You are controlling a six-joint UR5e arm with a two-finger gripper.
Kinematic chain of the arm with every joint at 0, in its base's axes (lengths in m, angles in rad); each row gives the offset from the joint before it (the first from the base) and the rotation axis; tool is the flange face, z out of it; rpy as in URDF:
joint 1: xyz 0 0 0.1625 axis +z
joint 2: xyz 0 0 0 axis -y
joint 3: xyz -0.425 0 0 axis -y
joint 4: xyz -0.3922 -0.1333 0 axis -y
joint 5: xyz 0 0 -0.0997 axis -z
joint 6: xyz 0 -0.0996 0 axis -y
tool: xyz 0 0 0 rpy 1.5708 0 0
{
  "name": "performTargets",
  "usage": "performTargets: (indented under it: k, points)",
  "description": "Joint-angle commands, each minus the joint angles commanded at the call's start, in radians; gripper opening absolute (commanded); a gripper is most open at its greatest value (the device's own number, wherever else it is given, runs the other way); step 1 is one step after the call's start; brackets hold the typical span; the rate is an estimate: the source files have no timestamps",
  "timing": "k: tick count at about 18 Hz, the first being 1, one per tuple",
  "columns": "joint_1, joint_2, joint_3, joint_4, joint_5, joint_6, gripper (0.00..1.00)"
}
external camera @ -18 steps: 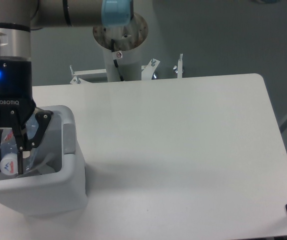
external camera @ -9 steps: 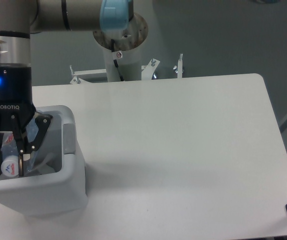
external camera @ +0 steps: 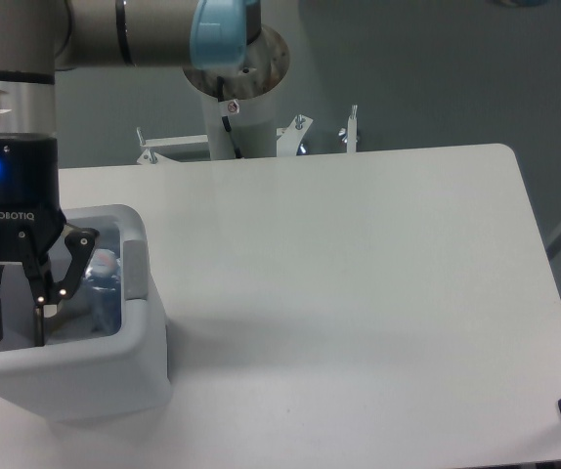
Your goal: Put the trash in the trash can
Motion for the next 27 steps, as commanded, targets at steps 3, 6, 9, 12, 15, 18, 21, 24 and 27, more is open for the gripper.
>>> performTargets:
  k: [3,6,9,12,15,18,21,24,27]
  points:
    - [0.000,0.008,0.002,0.000,0.002,0.000,0.47]
    - [0.015,0.008,0.002,0.000,0.005,0.002,0.96]
    - [0.084,0.011,-0.018,-0.003,0.044,0.002,1.00]
    - [0.171,0.031,-0.040,-0.003,0.098,0.018,1.00]
    - [0.257,0.040,-0.043,-0.020,0.101,0.037,1.00]
    - [0.349,0.083,-0.087,-0.057,0.101,0.122,1.00]
    - [0.406,0.113,-0.100,-0.132,0.103,0.271,1.00]
    - [0.465,0.129,-0.104,-0.196,0.106,0.403,1.00]
    - [0.526,0.158,-0.126,-0.293,0.113,0.613,1.00]
